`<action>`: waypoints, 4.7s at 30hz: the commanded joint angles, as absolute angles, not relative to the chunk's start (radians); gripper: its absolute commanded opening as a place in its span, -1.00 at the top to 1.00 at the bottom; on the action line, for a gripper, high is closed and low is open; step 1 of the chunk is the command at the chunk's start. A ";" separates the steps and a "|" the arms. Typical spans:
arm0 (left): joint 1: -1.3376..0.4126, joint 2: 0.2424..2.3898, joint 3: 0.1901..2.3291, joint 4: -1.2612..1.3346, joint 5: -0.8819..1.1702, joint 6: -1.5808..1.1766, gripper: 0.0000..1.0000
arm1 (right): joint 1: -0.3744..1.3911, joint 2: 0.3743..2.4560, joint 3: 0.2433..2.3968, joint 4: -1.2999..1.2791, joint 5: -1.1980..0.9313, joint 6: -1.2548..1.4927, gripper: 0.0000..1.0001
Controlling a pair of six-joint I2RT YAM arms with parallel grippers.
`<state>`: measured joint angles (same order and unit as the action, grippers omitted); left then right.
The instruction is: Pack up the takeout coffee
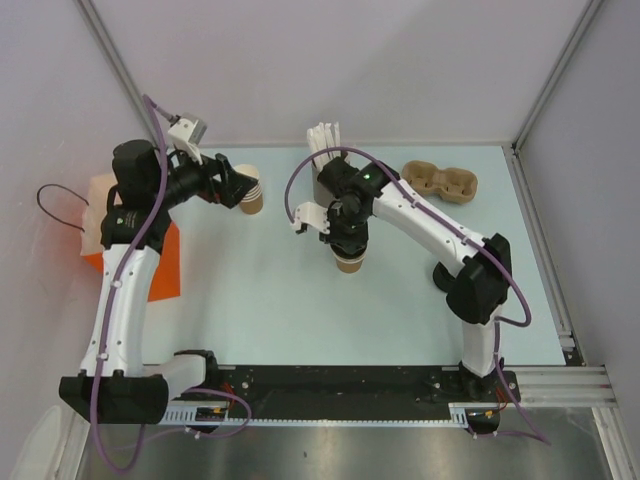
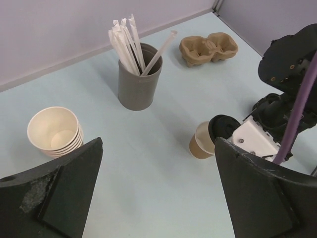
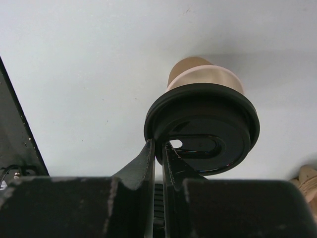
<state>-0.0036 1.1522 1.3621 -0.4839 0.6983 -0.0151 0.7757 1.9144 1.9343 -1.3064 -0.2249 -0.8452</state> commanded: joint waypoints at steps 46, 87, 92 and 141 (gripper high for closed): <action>-0.005 1.074 1.282 -0.388 0.678 0.008 -0.99 | 0.776 2.045 1.980 -1.436 -0.158 -0.779 0.94; -0.005 1.077 1.261 -0.371 0.692 -0.021 -0.99 | 0.784 2.095 2.036 -1.436 -0.132 -0.792 0.91; -0.005 1.080 1.259 -0.368 0.693 -0.021 -0.99 | 0.781 2.095 2.039 -1.433 -0.140 -0.793 0.88; -0.005 1.089 1.259 -0.364 0.706 -0.029 -0.99 | 0.796 2.091 2.052 -1.391 -0.137 -0.782 0.53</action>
